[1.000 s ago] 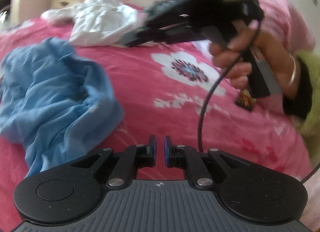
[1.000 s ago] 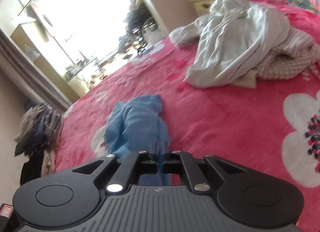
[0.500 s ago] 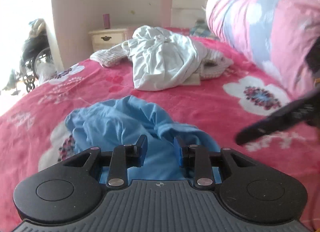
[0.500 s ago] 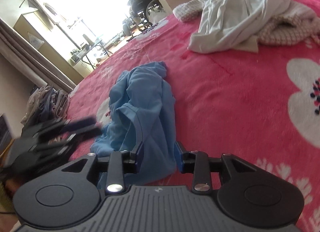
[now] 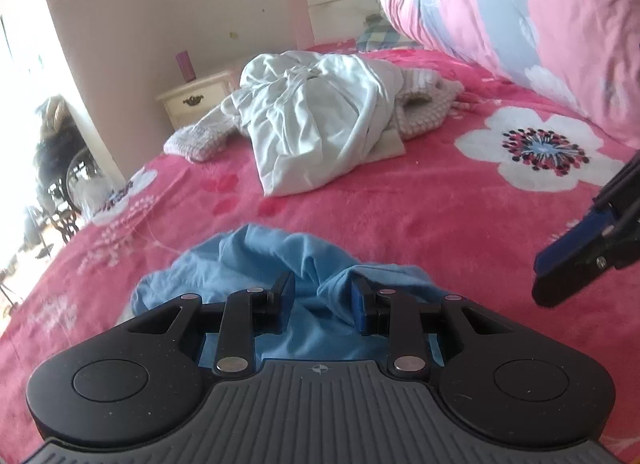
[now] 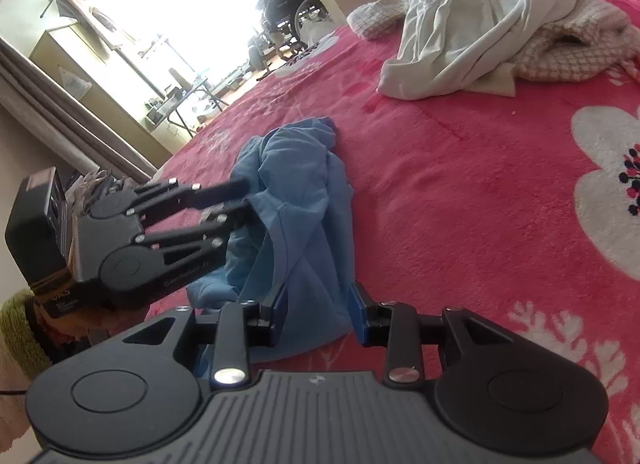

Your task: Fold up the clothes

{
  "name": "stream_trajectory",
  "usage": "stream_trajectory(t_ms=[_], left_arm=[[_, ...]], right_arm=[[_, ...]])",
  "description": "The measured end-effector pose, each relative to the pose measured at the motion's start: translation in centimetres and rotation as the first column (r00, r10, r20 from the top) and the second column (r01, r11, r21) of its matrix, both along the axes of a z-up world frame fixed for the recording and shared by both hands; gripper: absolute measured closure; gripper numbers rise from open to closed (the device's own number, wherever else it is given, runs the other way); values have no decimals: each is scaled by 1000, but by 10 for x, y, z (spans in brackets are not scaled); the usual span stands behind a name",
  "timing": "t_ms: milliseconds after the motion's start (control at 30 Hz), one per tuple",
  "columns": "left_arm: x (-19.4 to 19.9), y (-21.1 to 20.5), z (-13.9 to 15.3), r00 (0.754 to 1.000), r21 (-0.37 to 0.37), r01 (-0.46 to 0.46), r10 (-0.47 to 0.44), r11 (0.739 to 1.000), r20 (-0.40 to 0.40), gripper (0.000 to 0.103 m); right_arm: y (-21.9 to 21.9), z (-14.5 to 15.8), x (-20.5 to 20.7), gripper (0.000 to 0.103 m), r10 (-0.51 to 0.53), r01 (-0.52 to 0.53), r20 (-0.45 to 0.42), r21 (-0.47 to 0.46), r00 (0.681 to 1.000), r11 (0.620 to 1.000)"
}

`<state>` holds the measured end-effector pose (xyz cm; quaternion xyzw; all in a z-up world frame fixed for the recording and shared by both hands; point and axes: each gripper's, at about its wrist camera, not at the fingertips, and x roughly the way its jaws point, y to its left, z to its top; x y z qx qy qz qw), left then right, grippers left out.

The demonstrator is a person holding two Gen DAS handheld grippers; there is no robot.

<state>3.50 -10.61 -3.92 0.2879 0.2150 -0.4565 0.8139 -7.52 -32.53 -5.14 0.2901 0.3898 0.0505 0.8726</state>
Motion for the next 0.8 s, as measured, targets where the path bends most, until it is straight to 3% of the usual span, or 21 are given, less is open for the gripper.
stream_trajectory(t_ms=[133,200,300,400,500,633,800], left_arm=[[2,-15,-14,1000,59,6,-5,998,-5,74],[5,-16,-16,1000,54,-16,16,998,-4,74],[14,-7,-4,996,-45,-85,84,995,-37,82],[23,7,17,986,-170,-160,151,972,-64,88],[29,13,40,981,-243,-190,175,951,-81,89],[37,22,71,973,-335,-229,204,914,-107,90],[40,24,90,972,-375,-235,212,897,-102,90]], right_arm=[[3,3,-2,66,5,-5,10,-14,1000,1000],[5,5,-3,66,7,-7,15,-21,1000,1000],[8,7,-5,66,11,-10,22,-33,1000,999],[9,9,-7,66,10,-9,31,-42,999,999],[13,15,-7,66,28,-25,58,-50,998,998],[25,26,-5,66,83,-76,116,-66,990,995],[54,35,1,56,194,-178,183,-96,964,979]])
